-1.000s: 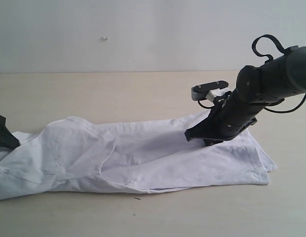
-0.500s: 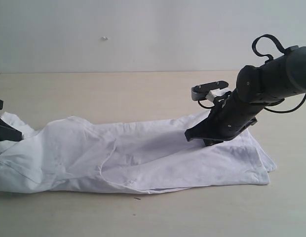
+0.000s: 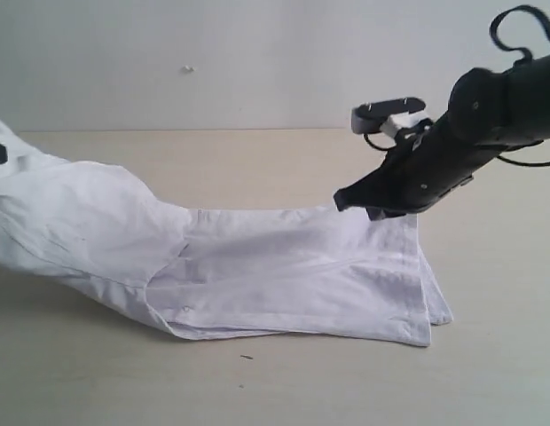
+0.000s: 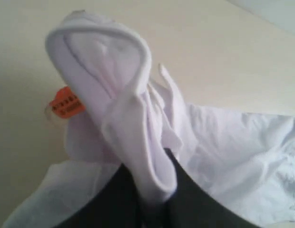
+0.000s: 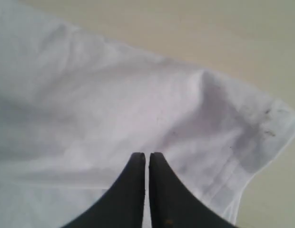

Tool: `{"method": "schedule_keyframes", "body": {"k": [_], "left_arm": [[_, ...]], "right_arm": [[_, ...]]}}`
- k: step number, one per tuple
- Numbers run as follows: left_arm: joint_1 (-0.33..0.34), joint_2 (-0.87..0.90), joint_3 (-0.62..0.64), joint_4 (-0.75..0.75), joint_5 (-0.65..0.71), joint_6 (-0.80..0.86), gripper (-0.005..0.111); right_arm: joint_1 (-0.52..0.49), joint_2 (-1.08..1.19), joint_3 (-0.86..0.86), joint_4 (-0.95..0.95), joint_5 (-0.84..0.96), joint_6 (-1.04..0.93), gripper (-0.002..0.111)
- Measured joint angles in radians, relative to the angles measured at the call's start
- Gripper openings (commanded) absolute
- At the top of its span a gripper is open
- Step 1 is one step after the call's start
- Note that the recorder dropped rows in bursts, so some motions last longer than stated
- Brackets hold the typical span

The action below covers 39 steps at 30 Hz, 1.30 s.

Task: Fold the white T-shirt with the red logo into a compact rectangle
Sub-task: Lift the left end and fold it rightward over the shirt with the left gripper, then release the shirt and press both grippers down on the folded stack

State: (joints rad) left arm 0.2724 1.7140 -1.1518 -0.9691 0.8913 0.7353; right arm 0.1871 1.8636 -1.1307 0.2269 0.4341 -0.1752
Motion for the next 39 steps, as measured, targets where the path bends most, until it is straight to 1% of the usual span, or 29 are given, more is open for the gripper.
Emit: {"method": "schedule_keyframes", "body": {"k": [1, 2, 3, 4, 5, 6, 10, 11, 12, 13, 14, 15, 16, 17, 18, 21, 25, 27, 31, 35, 37, 39], "left_arm": [[-0.024, -0.004, -0.009, 0.005, 0.0, -0.007, 0.0], [-0.098, -0.007, -0.025, 0.005, -0.004, -0.022, 0.0], [-0.132, -0.007, -0.031, 0.005, -0.011, -0.03, 0.0], [-0.224, -0.007, -0.046, 0.008, -0.044, -0.058, 0.0], [-0.272, -0.007, -0.054, 0.009, -0.062, -0.068, 0.0], [-0.367, -0.007, -0.078, 0.012, -0.105, -0.095, 0.0], [-0.532, 0.0, -0.141, 0.012, -0.178, -0.141, 0.0], [-0.617, 0.02, -0.177, 0.012, -0.222, -0.162, 0.0], [-0.673, 0.041, -0.205, 0.012, -0.252, -0.175, 0.002], [-0.731, 0.071, -0.236, 0.012, -0.277, -0.18, 0.008], [-0.774, 0.11, -0.27, 0.012, -0.296, -0.186, 0.018], [-0.812, 0.157, -0.308, 0.01, -0.304, -0.189, 0.035], [-0.852, 0.225, -0.358, 0.01, -0.309, -0.19, 0.045], [-0.872, 0.258, -0.38, 0.01, -0.314, -0.19, 0.066], [-0.91, 0.316, -0.417, 0.008, -0.32, -0.193, 0.074], [-0.997, 0.395, -0.451, 0.036, -0.319, -0.193, 0.072], [-1.075, 0.424, -0.459, 0.154, -0.294, -0.193, 0.073], [-1.095, 0.424, -0.459, 0.189, -0.288, -0.193, 0.073], [-1.097, 0.396, -0.459, 0.217, -0.289, -0.193, 0.073], [-1.085, 0.324, -0.461, 0.269, -0.286, -0.201, 0.071], [-1.068, 0.292, -0.463, 0.318, -0.27, -0.231, 0.064], [-1.042, 0.266, -0.463, 0.403, -0.245, -0.284, 0.05]], "right_arm": [[0.0, -0.023, 0.0, 0.011, 0.004, 0.002, 0.005], [0.0, -0.081, 0.0, 0.03, 0.016, 0.002, 0.005], [0.0, -0.111, 0.0, 0.033, 0.021, 0.002, 0.005], [0.0, -0.172, 0.0, 0.04, 0.031, 0.002, 0.005], [0.0, -0.197, 0.0, 0.042, 0.035, 0.002, 0.005], [0.0, -0.261, 0.0, 0.042, 0.042, 0.002, 0.005], [0.0, -0.375, 0.0, 0.044, 0.056, 0.002, 0.005], [0.0, -0.425, 0.0, 0.046, 0.061, 0.002, 0.005], [0.0, -0.453, -0.001, 0.046, 0.066, 0.002, 0.005], [0.0, -0.477, -0.001, 0.046, 0.075, 0.002, 0.005], [0.0, -0.495, -0.001, 0.046, 0.082, 0.002, 0.005], [0.0, -0.508, -0.001, 0.048, 0.086, 0.002, 0.005], [0.0, -0.518, -0.001, 0.048, 0.09, 0.002, 0.005], [0.0, -0.523, -0.001, 0.048, 0.092, 0.002, 0.005], [0.0, -0.525, -0.001, 0.049, 0.095, 0.002, 0.005], [0.0, -0.525, -0.001, 0.049, 0.095, 0.002, 0.005], [0.0, -0.525, -0.001, 0.049, 0.093, 0.002, 0.005], [0.0, -0.525, -0.001, 0.049, 0.093, 0.002, 0.005], [0.0, -0.525, -0.001, 0.049, 0.093, 0.002, 0.005], [0.0, -0.525, -0.001, 0.048, 0.093, 0.002, 0.005], [0.0, -0.525, -0.001, 0.048, 0.093, 0.002, 0.005], [0.0, -0.525, -0.001, 0.042, 0.093, 0.002, 0.005]]}}
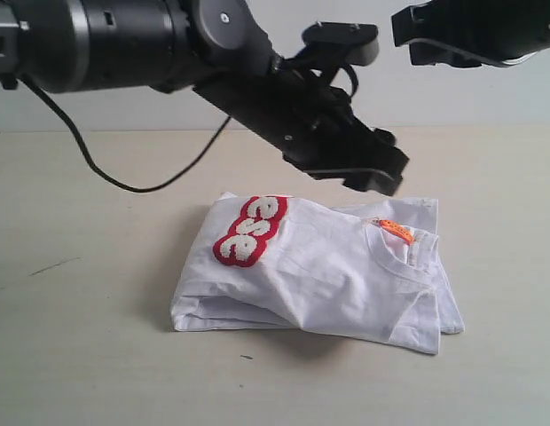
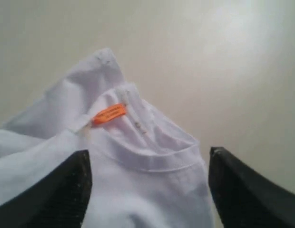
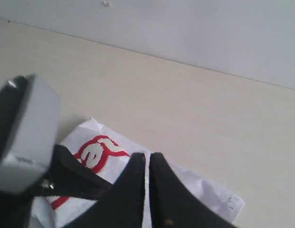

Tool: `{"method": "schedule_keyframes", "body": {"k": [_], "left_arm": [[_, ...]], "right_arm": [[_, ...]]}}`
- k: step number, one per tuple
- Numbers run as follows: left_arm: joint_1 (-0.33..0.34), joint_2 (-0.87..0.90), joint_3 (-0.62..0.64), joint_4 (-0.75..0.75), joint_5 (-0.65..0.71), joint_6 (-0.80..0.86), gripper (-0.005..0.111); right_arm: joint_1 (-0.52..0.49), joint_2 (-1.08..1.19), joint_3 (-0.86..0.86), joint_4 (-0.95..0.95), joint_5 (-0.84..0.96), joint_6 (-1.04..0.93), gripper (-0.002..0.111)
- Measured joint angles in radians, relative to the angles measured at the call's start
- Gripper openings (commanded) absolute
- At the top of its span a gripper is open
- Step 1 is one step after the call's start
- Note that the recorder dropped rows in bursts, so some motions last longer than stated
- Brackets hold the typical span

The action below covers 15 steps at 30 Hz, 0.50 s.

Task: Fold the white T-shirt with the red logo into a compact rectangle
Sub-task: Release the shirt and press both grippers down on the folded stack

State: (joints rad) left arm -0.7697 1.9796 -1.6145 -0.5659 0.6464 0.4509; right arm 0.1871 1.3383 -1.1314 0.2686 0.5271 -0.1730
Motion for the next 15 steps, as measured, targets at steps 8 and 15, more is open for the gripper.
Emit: {"method": "schedule_keyframes", "body": {"k": [8, 15], "left_arm": [[0.133, -0.08, 0.047, 0.301, 0.117, -0.248, 0.0], [0.242, -0.162, 0.242, 0.309, 0.096, -0.244, 0.0]], "right_arm": [[0.0, 0.1, 0.002, -0.03, 0.034, -0.008, 0.0], [0.0, 0.355, 0.009, 0.175, 0.058, -0.231, 0.0]]}}
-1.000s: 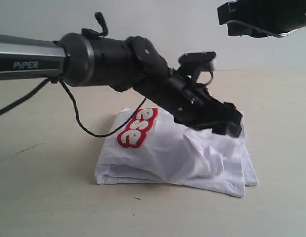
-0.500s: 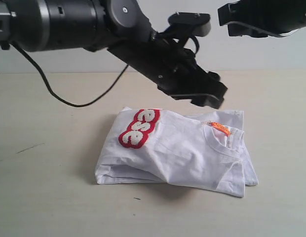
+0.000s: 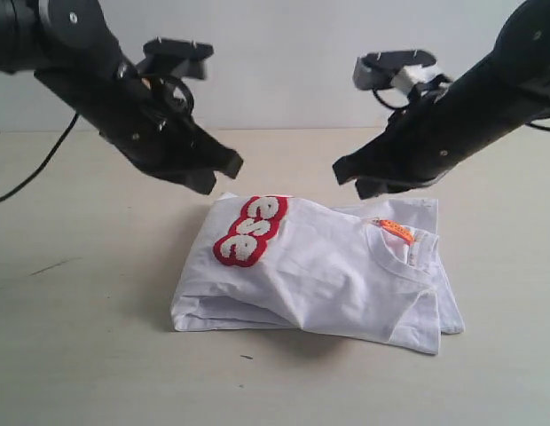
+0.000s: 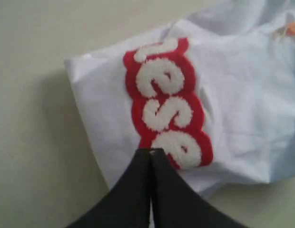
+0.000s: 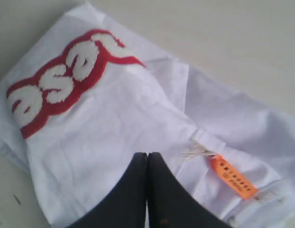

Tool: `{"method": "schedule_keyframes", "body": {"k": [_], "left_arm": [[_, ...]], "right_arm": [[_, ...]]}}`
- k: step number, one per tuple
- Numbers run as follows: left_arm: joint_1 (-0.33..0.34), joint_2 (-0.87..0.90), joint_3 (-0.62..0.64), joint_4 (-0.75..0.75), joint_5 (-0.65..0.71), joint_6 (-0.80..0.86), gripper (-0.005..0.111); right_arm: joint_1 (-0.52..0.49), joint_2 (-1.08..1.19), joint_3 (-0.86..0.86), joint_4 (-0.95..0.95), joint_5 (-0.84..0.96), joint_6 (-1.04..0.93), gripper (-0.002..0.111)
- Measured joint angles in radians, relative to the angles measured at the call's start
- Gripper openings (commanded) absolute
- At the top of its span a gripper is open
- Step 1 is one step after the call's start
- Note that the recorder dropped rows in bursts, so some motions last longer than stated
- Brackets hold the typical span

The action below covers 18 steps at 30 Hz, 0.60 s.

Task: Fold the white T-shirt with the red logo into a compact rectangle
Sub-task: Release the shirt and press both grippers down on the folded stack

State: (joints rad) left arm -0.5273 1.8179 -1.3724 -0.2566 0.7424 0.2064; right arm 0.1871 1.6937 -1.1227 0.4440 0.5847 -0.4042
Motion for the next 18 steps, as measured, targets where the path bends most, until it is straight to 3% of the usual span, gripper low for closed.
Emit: {"method": "schedule_keyframes", "body": {"k": [3, 5, 7, 18], "left_arm": [[-0.007, 0.03, 0.139, -0.116, -0.13, 0.1, 0.0], [-0.02, 0.114, 0.214, -0.258, -0.193, 0.244, 0.0], [-0.022, 0.177, 0.223, -0.302, -0.199, 0.292, 0.0], [-0.022, 0.214, 0.213, -0.275, -0.12, 0.314, 0.0]], "right_arm": [[0.0, 0.118, 0.0, 0.03, -0.002, -0.056, 0.0], [0.0, 0.217, 0.0, -0.086, -0.002, 0.021, 0.0], [0.0, 0.271, 0.0, -0.253, -0.008, 0.17, 0.0], [0.0, 0.29, -0.086, -0.819, -0.013, 0.66, 0.0]]}}
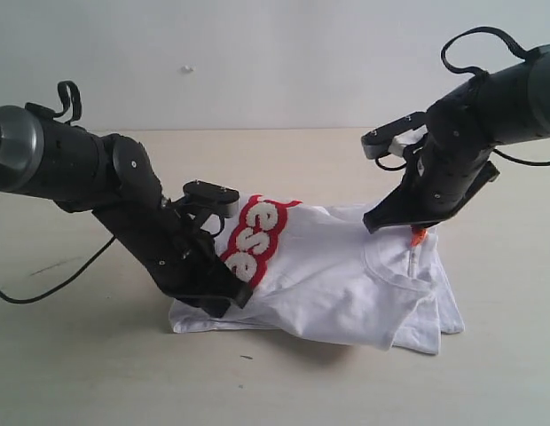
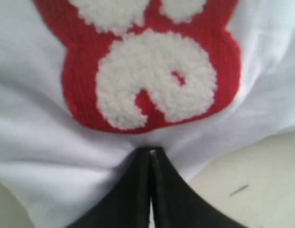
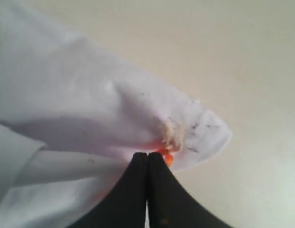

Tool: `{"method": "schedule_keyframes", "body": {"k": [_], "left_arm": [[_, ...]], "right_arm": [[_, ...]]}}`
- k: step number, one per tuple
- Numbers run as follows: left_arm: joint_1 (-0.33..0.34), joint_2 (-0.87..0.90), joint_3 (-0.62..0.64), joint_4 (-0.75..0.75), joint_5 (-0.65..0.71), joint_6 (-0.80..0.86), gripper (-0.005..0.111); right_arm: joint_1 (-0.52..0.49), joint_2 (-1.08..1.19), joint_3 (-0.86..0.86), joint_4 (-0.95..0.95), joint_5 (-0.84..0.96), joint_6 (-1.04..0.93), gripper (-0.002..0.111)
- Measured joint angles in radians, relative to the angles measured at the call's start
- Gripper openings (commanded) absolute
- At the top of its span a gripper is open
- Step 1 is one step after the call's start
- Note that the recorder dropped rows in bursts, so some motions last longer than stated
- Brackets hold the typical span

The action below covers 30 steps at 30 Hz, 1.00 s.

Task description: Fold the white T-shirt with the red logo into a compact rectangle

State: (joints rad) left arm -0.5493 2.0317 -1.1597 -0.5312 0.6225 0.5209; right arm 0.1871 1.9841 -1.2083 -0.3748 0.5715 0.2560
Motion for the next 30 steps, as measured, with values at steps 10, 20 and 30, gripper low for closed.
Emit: {"method": "schedule_keyframes", "body": {"k": [10, 20, 30], "left_arm": [[0.0, -0.091, 0.004, 0.014, -0.006, 0.0, 0.0], [0.0, -0.143, 0.004, -0.007, -0.022, 0.004, 0.0], [0.0, 0.006, 0.004, 0.01, 0.02, 0.021, 0.0]], "right_arm": [[-0.002, 0.052, -0.014, -0.064, -0.012, 0.08, 0.0], [-0.002, -0.18, -0.04, 0.461, 0.011, -0.304, 0.0], [-0.002, -0.085, 0.069, 0.867, 0.071, -0.713, 0.0]]}}
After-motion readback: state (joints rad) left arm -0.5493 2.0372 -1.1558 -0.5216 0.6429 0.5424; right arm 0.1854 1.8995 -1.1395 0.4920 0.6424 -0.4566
